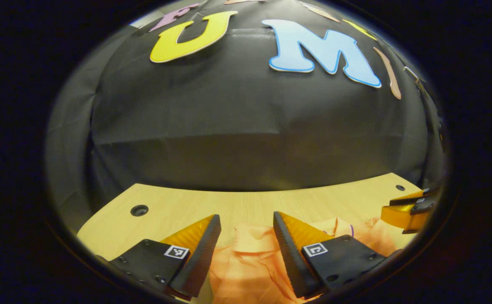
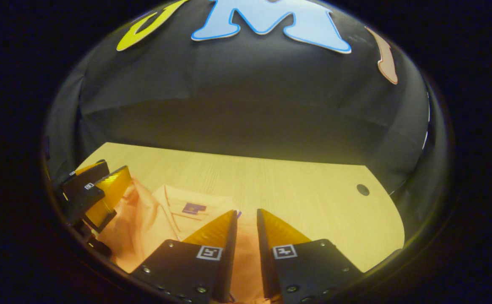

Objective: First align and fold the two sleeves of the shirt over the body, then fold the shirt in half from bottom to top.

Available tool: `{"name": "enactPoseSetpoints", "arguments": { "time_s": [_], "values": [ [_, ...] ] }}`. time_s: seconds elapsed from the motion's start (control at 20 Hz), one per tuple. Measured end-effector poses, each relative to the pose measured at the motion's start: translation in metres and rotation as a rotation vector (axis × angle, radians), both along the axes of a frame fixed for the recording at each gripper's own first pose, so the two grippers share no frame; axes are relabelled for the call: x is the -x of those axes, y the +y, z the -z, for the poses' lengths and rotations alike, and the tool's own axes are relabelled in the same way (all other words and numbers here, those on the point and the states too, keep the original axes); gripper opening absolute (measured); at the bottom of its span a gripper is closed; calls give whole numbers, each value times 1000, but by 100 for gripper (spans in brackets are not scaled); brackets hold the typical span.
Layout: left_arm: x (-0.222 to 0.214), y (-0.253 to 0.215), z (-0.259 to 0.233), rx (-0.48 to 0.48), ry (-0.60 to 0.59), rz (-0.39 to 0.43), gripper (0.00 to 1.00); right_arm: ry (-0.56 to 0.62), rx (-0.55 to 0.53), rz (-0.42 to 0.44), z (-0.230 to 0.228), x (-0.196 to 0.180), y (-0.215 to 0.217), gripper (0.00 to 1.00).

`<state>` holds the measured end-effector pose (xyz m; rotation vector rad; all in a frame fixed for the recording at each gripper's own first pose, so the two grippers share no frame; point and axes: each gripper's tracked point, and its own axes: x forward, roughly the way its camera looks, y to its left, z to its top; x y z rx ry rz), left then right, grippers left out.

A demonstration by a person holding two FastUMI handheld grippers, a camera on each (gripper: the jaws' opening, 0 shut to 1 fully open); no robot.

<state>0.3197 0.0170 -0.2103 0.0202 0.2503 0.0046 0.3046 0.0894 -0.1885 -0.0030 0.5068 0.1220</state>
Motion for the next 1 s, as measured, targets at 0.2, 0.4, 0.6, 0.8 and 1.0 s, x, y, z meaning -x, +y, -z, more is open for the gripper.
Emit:
{"name": "enactPoseSetpoints", "arguments": {
  "time_s": [0.2, 0.4, 0.6, 0.8, 1.0],
  "values": [
    [25, 6, -42, 4, -59, -15, 94, -68, -39, -14, -38, 23, -5, 49],
    [57, 3, -86, 4, -124, -17, 95, -159, -45, -14, -79, 55, -20, 77],
    [94, 1, -120, -7, -178, -29, 94, -221, -34, -22, -109, 94, -37, 95],
    [134, -1, -141, 2, -203, -48, 94, -249, -72, -22, -128, 136, -52, 94],
    [170, -7, -151, 10, -217, -62, 94, -303, -88, -17, -147, 176, -74, 94]
  ]
}}
